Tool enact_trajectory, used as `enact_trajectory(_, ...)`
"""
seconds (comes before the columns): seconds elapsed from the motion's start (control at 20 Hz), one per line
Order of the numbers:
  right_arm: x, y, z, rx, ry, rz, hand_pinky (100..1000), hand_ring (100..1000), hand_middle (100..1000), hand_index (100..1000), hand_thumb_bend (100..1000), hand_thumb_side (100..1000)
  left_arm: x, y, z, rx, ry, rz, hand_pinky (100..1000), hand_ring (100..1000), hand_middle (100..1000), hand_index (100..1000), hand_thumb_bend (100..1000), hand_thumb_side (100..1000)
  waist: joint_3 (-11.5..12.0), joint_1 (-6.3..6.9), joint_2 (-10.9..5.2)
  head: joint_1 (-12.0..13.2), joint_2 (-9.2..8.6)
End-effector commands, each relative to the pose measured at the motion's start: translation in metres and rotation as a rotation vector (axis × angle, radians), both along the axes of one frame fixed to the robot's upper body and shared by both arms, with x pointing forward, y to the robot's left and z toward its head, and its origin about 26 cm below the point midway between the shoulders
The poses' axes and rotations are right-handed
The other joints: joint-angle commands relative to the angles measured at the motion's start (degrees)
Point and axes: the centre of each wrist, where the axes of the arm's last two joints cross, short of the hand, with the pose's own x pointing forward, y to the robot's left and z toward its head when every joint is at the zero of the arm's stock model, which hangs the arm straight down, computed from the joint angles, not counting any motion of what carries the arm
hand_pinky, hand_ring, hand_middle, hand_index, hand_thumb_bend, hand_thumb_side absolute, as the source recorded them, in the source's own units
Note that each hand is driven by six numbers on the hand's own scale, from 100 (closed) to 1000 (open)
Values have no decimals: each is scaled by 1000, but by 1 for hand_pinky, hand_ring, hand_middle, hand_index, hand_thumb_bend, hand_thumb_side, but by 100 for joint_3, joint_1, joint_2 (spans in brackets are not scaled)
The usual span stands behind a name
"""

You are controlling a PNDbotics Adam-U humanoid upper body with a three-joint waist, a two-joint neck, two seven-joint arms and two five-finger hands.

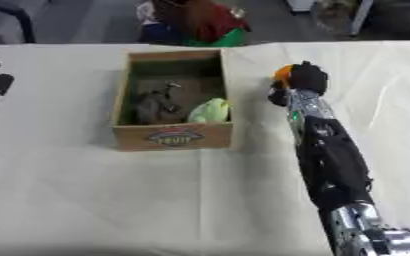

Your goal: Pick up objects on the table and place them in the box.

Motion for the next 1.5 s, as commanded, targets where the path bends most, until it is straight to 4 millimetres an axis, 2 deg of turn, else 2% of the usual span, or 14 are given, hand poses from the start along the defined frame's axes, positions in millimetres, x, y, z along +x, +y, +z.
enact_trajectory(0.05,3,-1,28,-47,-144,-12,365,450,190,306,100,320,-1,4,9,12,-23,8,764,609,615,708,398,100,-6,23,-68,10,26)
enact_trajectory(0.15,2,-2,35,-56,-209,-14,333,423,154,266,100,285,-1,4,9,11,-23,9,764,609,615,707,397,100,-13,24,-70,16,26)
enact_trajectory(0.4,1,-1,45,-41,-335,15,320,413,135,250,100,237,-1,5,9,11,-25,12,764,609,616,707,396,100,-17,24,-75,30,26)
enact_trajectory(0.55,2,6,52,-34,-401,71,318,412,133,249,100,221,-1,5,9,9,-25,11,765,609,616,707,393,100,-18,24,-78,24,26)
enact_trajectory(0.65,2,12,52,-25,-431,109,347,438,157,289,100,254,-1,5,9,9,-25,9,765,610,617,707,392,100,-19,26,-81,20,26)
enact_trajectory(0.7,2,13,51,-20,-432,121,395,492,206,347,100,280,-1,4,9,9,-25,8,765,611,617,707,392,100,-19,27,-83,21,26)
enact_trajectory(0.8,2,15,41,-10,-391,134,549,697,465,637,100,380,-1,5,9,10,-26,8,765,611,617,707,392,100,-19,28,-82,21,26)
enact_trajectory(0.9,1,13,23,-2,-305,135,665,816,677,806,100,474,-1,5,9,11,-26,10,765,611,617,707,390,100,-21,24,-81,25,26)
enact_trajectory(1.05,0,6,0,-7,-168,94,732,871,769,862,100,567,-1,5,9,11,-25,10,765,611,617,707,389,100,-25,15,-82,35,26)
enact_trajectory(1.3,0,-9,-17,-35,-11,-12,753,888,797,873,100,576,-1,5,8,11,-22,12,765,611,617,707,388,100,-35,10,-82,42,26)
enact_trajectory(1.45,0,-9,-15,-49,32,-65,681,828,746,830,100,527,-1,5,8,11,-21,11,766,611,618,707,385,100,-39,9,-82,45,26)
enact_trajectory(1.5,1,-8,-12,-52,37,-81,551,723,638,747,100,474,-1,5,8,11,-20,10,766,612,618,707,384,100,-39,10,-83,46,26)
